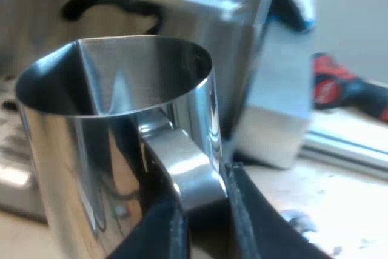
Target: Remove mug from coffee machine
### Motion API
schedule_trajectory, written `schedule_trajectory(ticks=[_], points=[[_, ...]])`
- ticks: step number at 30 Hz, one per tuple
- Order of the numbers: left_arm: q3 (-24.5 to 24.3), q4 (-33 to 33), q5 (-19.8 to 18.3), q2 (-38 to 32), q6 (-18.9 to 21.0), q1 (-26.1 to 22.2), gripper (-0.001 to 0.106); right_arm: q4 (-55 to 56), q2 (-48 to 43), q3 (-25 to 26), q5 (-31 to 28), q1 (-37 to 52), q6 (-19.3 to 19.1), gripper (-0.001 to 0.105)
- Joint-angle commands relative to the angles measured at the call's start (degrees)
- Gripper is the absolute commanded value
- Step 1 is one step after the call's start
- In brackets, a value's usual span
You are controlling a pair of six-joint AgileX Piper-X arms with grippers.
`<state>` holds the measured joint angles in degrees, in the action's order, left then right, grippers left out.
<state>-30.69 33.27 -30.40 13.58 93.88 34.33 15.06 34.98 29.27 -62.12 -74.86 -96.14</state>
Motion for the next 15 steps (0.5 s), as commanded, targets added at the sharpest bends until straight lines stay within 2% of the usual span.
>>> schedule_trajectory(ticks=[1, 4, 7, 9, 12, 15], points=[[-0.37, -0.19, -0.26, 1.58, 0.74, 2.1, 0.086, 0.7, -2.47, 0.02, -6.73, -0.99, 1.05, 0.0], [-0.37, -1.19, -0.26, 5.04, 0.63, 5.26, 0.086, 0.69, -4.16, 0.02, -13.71, -1.4, 0.36, 0.0], [-0.37, -2.95, -0.26, 8.05, 0.62, 7.08, 0.086, 0.69, -4.73, 0.02, -18.0, -1.4, -1.83, 0.0], [-0.37, -4.48, -0.26, 9.92, 0.62, 8.17, 0.086, 0.69, -4.83, 0.02, -20.9, -1.4, -1.84, 0.0], [-0.37, -6.67, -0.26, 12.66, 0.62, 9.34, 0.086, 1.03, -4.83, -0.11, -21.73, -1.4, -1.3, 0.0], [-0.37, -7.94, -0.26, 14.28, 0.62, 9.49, 0.086, 3.9, -4.83, -0.34, -21.72, -1.12, 1.86, 0.0]])
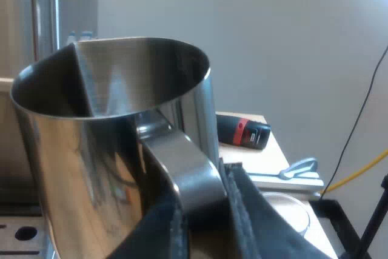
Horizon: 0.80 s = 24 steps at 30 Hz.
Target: Remove mug from coffee machine
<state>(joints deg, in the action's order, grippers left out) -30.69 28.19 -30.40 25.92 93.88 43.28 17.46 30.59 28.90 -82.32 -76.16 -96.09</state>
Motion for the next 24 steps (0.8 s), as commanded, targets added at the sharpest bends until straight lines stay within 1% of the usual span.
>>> schedule_trajectory(ticks=[1, 3, 4, 5, 7, 8, 9, 10, 11, 13, 14, 17, 18, 20, 21, 22, 24], points=[[-0.37, -3.38, -0.26, 2.99, 0.62, 0.53, 0.086, 4.93, -0.44, 0.06, -0.78, 0.96, 6.39, 0.0], [-0.37, -3.86, -0.26, 3.78, 0.62, 0.53, 0.086, 9.24, -0.44, 0.06, 2.09, 2.3, 11.05, 0.0], [-0.37, -4.36, -0.26, 4.47, 0.62, 0.53, 0.086, 11.38, -0.44, 0.06, 4.05, 3.58, 12.47, 0.0], [-0.37, -4.5, -0.26, 4.59, 0.62, 0.53, 0.086, 12.99, -0.44, 0.06, 5.22, 4.77, 13.04, 0.0], [-0.27, -4.84, -0.26, 4.91, 0.62, 0.53, 0.086, 16.37, -0.44, 0.06, 8.97, 7.77, 15.87, 0.0], [-0.27, -4.97, -0.26, 4.89, 0.62, 0.53, 0.086, 17.85, -0.44, 0.06, 10.63, 9.72, 17.53, 0.0], [-0.27, -5.18, -0.26, 4.89, 0.62, 0.53, 0.086, 20.05, -0.44, -0.05, 13.15, 12.17, 20.46, 0.0], [-0.27, -5.46, -0.26, 4.89, 0.62, 0.53, 0.086, 21.33, -0.44, -0.34, 15.37, 14.41, 21.8, 0.0], [-0.27, -5.68, -0.26, 4.89, 0.62, 0.53, 0.086, 21.61, -0.44, -0.49, 16.06, 15.41, 21.74, 0.0], [-0.27, -5.82, -0.26, 4.89, 0.62, 0.53, 0.086, 21.78, -0.44, -2.28, 19.38, 18.13, 21.75, 0.0], [-0.27, -5.82, -0.26, 4.89, 0.62, 0.53, 0.086, 21.78, -0.44, -2.9, 19.81, 18.52, 21.75, 0.0], [-0.27, -5.82, -0.26, 5.14, 0.62, 0.53, 0.086, 18.91, -0.44, -6.8, 21.04, 18.83, 21.75, 0.0], [-0.27, -5.82, -0.26, 5.12, 0.62, 0.53, 0.086, 16.3, -0.44, -8.72, 22.5, 18.83, 21.75, 0.0], [-0.27, -5.82, -0.26, 5.12, 0.62, 0.53, 0.086, 13.41, -0.44, -10.6, 23.47, 18.83, 21.75, 0.0], [-0.27, -5.82, -0.26, 5.12, 0.62, 0.53, 0.086, 11.42, -0.44, -11.85, 23.33, 18.83, 21.75, 0.0], [-0.27, -5.82, -0.26, 5.12, 0.62, 0.53, 0.086, 6.37, -0.44, -14.57, 22.91, 18.83, 20.93, 0.0], [-0.27, -5.82, -0.26, 5.27, 0.62, 0.53, 0.086, 3.55, -0.44, -16.69, 22.03, 18.83, 20.68, 0.0]])
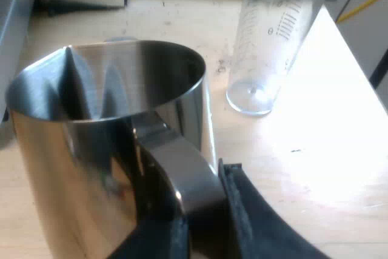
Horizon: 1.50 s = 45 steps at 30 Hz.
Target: Remove mug from coffee machine
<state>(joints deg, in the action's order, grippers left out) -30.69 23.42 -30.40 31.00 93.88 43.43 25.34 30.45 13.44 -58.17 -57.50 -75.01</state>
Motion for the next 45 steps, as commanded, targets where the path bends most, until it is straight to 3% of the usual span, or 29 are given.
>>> schedule_trajectory(ticks=[1, 18, 26, 27, 28, 35, 40, 45], points=[[-0.27, -1.06, -0.26, 0.28, 0.62, 0.38, 0.086, -5.09, -0.3, -1.91, -2.42, 0.17, -0.39, 0.0], [-0.27, -1.17, -0.26, 5.86, 0.62, 0.38, 0.086, -18.76, -0.3, -12.88, -6.08, 0.17, -0.73, 0.0], [-0.27, -1.54, -0.26, 5.89, 0.62, 0.38, 0.086, -19.4, -0.3, -12.98, -5.76, 0.17, -2.55, 0.0], [-0.27, -1.54, -0.26, 5.89, 0.62, 0.38, 0.086, -20.12, -0.3, -12.8, -1.85, 0.17, -6.82, 0.0], [-0.27, -1.54, -0.26, 5.89, 0.62, 0.38, 0.086, -20.45, -0.3, -12.8, -0.27, 0.17, -7.91, 0.0], [-0.27, -1.54, -0.26, 5.89, 0.62, 0.38, 0.086, -20.27, -0.3, -12.11, 0.98, 0.17, -9.37, 0.0], [-0.27, -1.54, -0.26, 5.89, 0.62, 0.38, 0.086, -19.49, 0.36, -12.09, 6.1, 0.17, -9.35, 0.0], [-0.27, -1.54, -0.26, 5.89, 0.8, 0.38, 0.086, -19.51, 0.97, -12.09, 6.14, 0.17, -9.24, 0.0]])
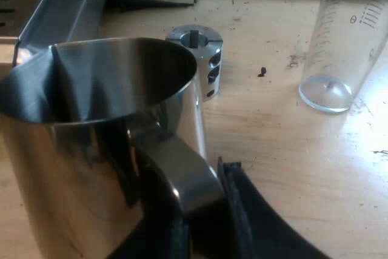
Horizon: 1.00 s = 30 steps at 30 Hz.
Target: Remove mug from coffee machine
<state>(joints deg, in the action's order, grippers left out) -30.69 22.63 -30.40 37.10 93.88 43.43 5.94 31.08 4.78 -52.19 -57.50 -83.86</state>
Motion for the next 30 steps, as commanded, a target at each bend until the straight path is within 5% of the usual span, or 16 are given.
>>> schedule_trajectory(ticks=[1, 6, 13, 19, 26, 30], points=[[-0.27, -0.75, -0.26, -0.21, 0.81, 0.38, 0.086, -0.11, 0.34, -3.43, 0.17, 0.17, -0.4, 0.0], [-0.27, -0.75, -0.26, -0.21, 0.79, 0.38, 0.086, 0.57, 0.34, -3.32, 1.0, 0.17, -0.4, 0.0], [-0.27, -0.75, -0.26, -0.21, 0.79, 0.38, 0.086, 8.05, 0.34, -1.18, 3.53, 0.17, -0.4, 0.04], [-0.27, -0.75, -0.26, -0.21, 0.68, 0.38, 0.086, 12.2, 0.34, 1.16, 3.53, 0.17, -0.4, 0.051], [-0.27, -0.75, 0.68, -0.21, 0.57, 0.38, 0.086, 26.03, 0.34, 8.59, 8.15, 0.17, -0.29, 0.067], [-0.27, -0.75, 6.94, -0.39, 0.57, 0.38, 0.086, 37.23, 0.34, 16.97, 12.96, 0.17, -0.29, 0.069]])
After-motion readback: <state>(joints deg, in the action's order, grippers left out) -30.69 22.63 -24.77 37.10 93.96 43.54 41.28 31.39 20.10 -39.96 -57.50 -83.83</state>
